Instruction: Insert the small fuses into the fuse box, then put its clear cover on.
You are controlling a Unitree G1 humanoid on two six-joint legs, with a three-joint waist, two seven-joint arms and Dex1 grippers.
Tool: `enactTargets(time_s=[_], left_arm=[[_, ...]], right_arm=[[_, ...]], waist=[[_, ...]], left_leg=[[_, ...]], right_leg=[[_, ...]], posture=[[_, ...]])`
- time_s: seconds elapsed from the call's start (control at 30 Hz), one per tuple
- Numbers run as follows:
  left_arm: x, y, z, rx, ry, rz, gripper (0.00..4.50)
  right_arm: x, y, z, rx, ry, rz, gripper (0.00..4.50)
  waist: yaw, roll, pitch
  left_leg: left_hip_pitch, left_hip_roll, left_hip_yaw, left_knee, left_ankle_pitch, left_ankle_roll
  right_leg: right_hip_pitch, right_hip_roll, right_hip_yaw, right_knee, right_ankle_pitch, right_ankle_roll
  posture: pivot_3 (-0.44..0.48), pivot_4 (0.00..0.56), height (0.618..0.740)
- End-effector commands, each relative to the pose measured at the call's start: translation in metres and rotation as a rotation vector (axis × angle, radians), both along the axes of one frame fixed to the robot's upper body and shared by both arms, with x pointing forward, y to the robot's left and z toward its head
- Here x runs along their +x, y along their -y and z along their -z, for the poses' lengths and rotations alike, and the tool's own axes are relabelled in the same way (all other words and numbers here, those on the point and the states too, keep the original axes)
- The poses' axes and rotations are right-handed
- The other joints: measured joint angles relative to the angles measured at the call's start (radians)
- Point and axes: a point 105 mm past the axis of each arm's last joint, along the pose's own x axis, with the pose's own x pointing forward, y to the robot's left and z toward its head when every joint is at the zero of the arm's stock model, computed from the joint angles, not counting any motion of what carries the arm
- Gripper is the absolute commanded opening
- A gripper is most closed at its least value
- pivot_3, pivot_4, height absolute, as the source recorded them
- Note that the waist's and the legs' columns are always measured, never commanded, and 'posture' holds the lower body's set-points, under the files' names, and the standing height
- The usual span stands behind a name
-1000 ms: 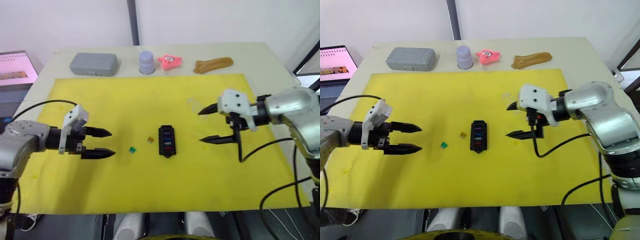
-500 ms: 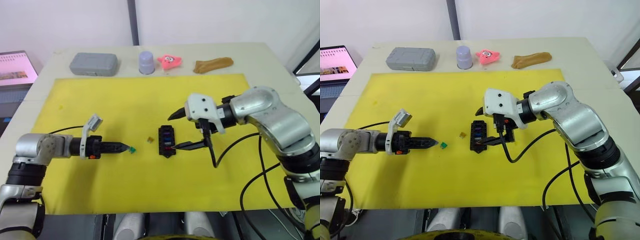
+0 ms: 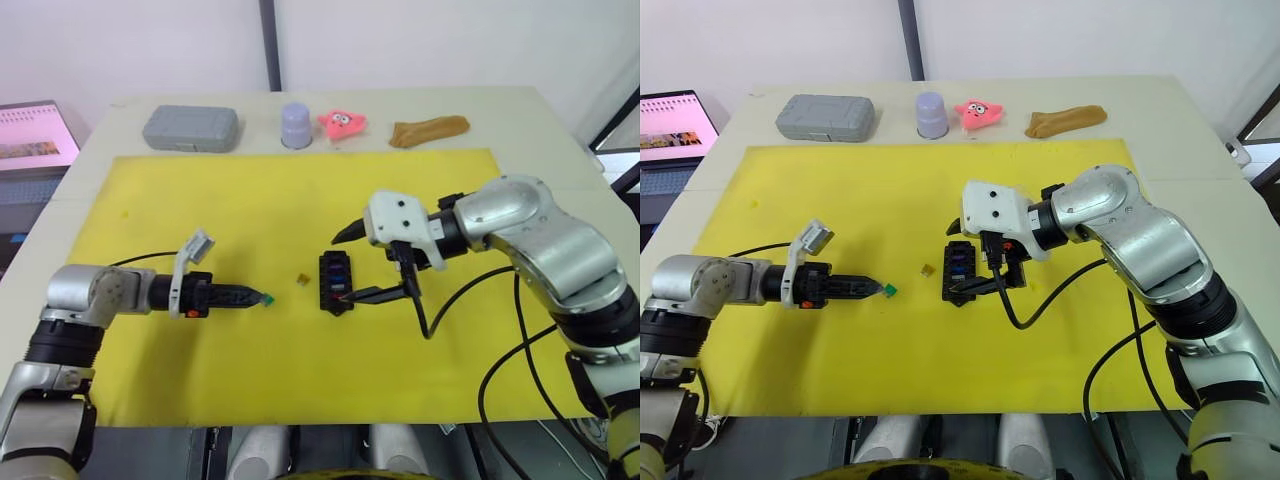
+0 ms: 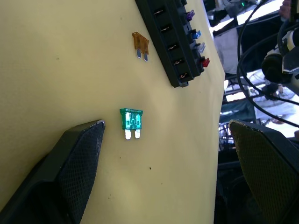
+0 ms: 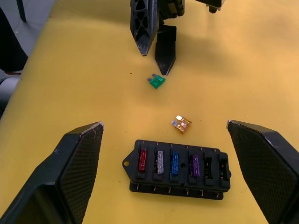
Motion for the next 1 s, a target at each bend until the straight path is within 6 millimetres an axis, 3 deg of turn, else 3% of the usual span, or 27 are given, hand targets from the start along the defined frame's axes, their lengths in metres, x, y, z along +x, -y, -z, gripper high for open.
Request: enactTargets(time_s=[0.03,0.33,0.43,0.53,0.83,0.93,1.0], left_arm=[[-0.006,0.011,0.011,0.012,-0.035,0.054,4.5],[-0.007,0.02,0.014,0.009,-0.032,0.096,4.5],[-0.006,0.018,0.019,0.025,-0.032,0.091,3.61],[-0.005,0.014,0.023,0.045,-0.03,0.081,2.06],[-0.001,0.008,0.031,0.068,-0.03,0.049,2.06],[0.0,0.006,0.033,0.074,-0.028,0.04,1.16],[0.0,0.005,0.034,0.075,-0.028,0.038,0.15]], right_arm=[[-0.003,-0.003,-0.011,0.003,0.06,-0.02,4.48],[-0.001,-0.002,-0.009,-0.002,0.064,-0.005,4.48],[-0.001,-0.002,-0.009,-0.002,0.065,-0.003,4.5],[0.0,-0.002,-0.008,-0.005,0.068,0.0,4.5],[0.001,-0.001,-0.008,-0.007,0.071,0.002,4.5],[0.002,-0.001,-0.008,-0.008,0.072,0.001,4.5],[0.002,-0.001,-0.008,-0.009,0.072,0.001,4.5]], waist=[[0.001,0.0,0.0],[0.003,0.0,0.0],[0.002,0.0,0.0],[-0.002,0.0,0.0],[-0.002,0.0,0.0],[-0.003,0.0,0.0],[-0.003,0.0,0.0]], left_leg=[[0.0,0.0,0.0,0.0,0.0,0.0],[0.0,-0.001,-0.001,0.0,0.0,0.0],[0.0,-0.001,-0.001,0.0,0.0,0.0],[0.0,-0.001,-0.001,0.0,0.0,0.0],[0.0,0.0,-0.001,0.0,0.0,0.0],[0.0,0.0,0.0,0.0,0.0,0.0],[0.0,0.0,0.0,0.0,0.0,0.0]], right_leg=[[0.0,0.0,0.0,0.0,0.0,0.0],[0.001,0.0,0.0,0.0,0.0,0.0],[0.001,0.0,0.0,0.0,0.0,0.0],[0.0,0.0,0.0,0.0,0.0,0.0],[0.0,0.0,0.0,0.0,0.0,0.0],[0.0,0.0,0.0,0.0,0.0,0.0],[0.0,0.0,0.0,0.0,0.0,0.0]], posture=[[0.0,0.15,0.74],[0.0,0.15,0.74],[0.0,0.15,0.74],[0.0,0.15,0.74],[0.0,0.15,0.74],[0.0,0.15,0.74],[0.0,0.15,0.74]])
